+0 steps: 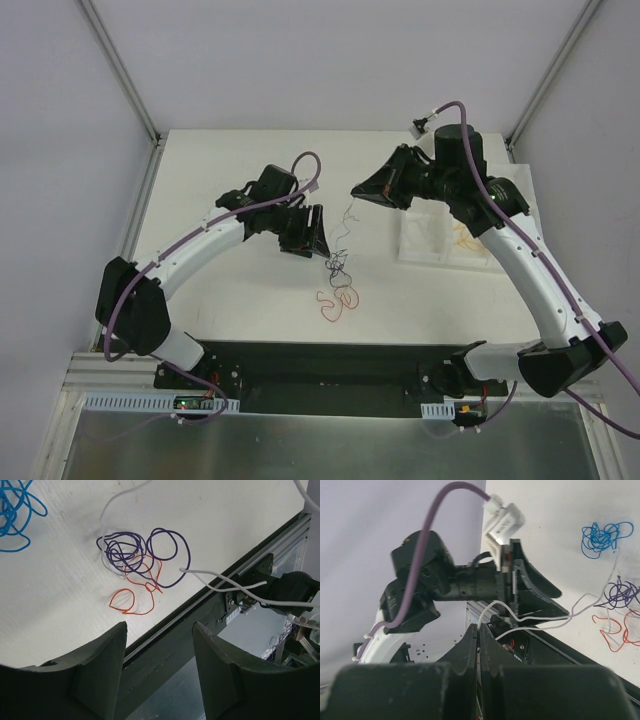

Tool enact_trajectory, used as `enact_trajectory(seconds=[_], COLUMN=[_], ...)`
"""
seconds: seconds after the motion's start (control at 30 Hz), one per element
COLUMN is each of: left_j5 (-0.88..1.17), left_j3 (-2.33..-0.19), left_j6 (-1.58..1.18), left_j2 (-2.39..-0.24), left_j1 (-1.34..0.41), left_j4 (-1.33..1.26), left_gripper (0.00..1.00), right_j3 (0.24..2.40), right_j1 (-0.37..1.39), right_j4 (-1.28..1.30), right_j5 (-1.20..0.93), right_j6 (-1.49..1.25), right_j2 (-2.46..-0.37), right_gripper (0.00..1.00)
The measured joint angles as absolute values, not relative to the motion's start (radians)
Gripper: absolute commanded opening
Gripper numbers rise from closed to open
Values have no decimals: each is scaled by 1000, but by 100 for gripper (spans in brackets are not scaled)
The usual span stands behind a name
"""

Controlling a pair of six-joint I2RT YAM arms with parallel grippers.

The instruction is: Untangle the cables

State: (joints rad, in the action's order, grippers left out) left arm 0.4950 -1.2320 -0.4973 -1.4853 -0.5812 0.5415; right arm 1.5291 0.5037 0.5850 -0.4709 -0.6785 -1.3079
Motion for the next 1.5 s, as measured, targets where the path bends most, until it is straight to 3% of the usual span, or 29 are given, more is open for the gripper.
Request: enact_trajectory(seconds=[0.1,0.33,0.47,0.87,1.07,1.3,1.5], left_j5=[495,496,495,570,575,530,488], left_j3=[-1238,-1238,-1240,-1243,-1257,-1185,-953], left_j6=[-516,-521,-500,-403,-392,-404,-429], left_j2=[-1522,-1547,-1557,-1654,-1710,-1691,-1613], left_j1=[-608,-643,-643,-690,-731,-731,-645], left_j4=[526,487,449,267,213,176,186], left_gripper=[52,73,74,50,2,0,0], right_j3=[1537,1539,1539,1539,1539,1565,1809], right_j1=[501,486,473,465,464,452,421], right_j4=[574,564,556,550,549,562,589], right_j5=[-486,-503,-510,-514,-513,-500,-396], right_j6=[-689,-704,-708,-719,-724,-717,-636], right_j2=[-1307,-1295,-1279,-1262,-1262,-1262,-1263], right_gripper=[0,0,0,0,0,0,0])
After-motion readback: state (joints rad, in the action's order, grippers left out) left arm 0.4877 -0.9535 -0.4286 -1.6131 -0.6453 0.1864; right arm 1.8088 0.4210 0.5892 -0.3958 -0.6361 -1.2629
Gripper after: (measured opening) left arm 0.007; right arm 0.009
